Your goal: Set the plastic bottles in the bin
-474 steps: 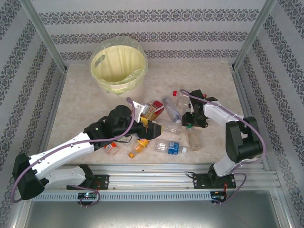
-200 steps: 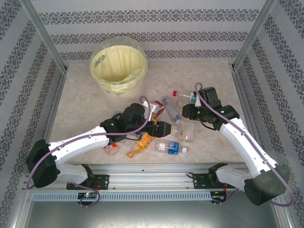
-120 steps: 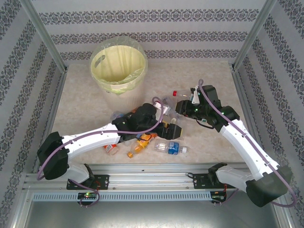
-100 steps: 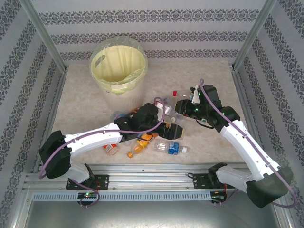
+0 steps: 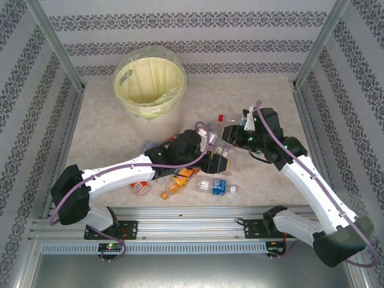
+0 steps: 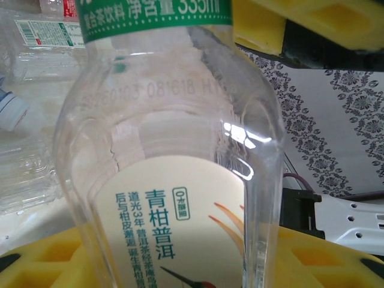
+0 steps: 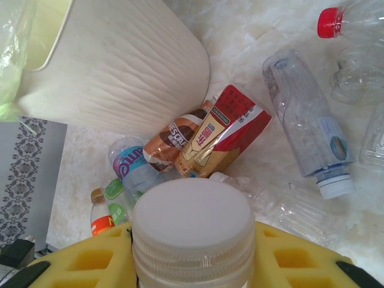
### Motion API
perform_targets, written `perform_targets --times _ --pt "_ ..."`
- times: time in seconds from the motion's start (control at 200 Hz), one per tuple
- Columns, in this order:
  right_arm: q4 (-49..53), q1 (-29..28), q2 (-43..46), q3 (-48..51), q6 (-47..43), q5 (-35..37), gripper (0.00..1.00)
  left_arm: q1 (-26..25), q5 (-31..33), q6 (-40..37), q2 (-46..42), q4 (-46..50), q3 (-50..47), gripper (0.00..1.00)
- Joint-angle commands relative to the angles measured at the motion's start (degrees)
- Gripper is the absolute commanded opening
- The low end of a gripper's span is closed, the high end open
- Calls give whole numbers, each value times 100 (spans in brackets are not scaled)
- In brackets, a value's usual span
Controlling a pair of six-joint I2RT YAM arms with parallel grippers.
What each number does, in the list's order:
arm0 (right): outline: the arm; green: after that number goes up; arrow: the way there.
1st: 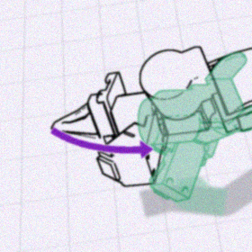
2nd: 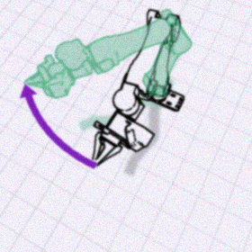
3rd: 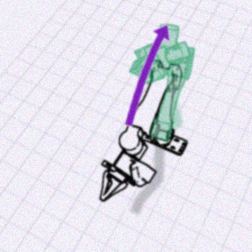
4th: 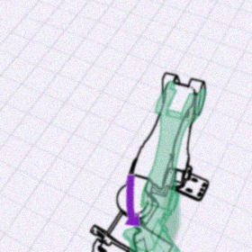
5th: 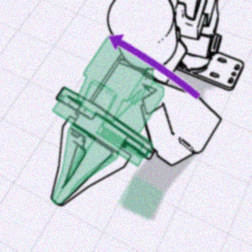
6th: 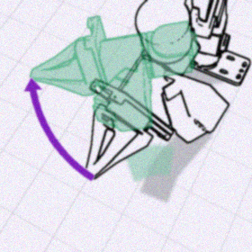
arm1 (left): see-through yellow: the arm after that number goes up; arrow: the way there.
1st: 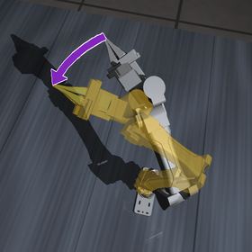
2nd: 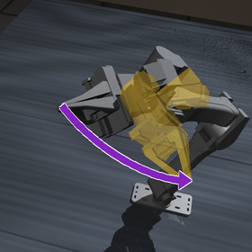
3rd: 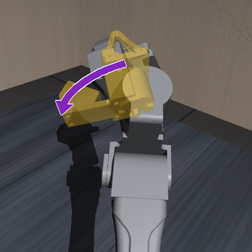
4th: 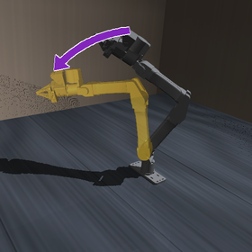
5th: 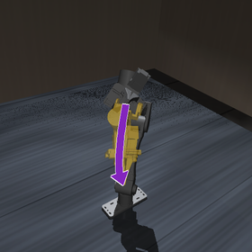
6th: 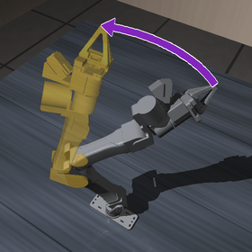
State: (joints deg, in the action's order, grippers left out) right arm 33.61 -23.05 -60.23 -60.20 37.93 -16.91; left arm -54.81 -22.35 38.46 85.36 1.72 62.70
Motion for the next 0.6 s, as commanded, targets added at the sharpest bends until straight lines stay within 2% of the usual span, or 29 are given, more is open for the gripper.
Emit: perform_targets --times 0.0,0.15,0.33,0.595 --pt "-242 -51 185 14 263 -252 44 -92 145 -93 -253 191 145 52" --pt "-436 -51 401 130 529 -445 70 -92 152 -96 -403 352 155 52" --pt "-359 8 745 68 585 -681 97 -78 301 -217 -541 574 260 51" --pt "-451 440 1436 123 236 -973 98 317 320 -499 -543 1391 931 52"
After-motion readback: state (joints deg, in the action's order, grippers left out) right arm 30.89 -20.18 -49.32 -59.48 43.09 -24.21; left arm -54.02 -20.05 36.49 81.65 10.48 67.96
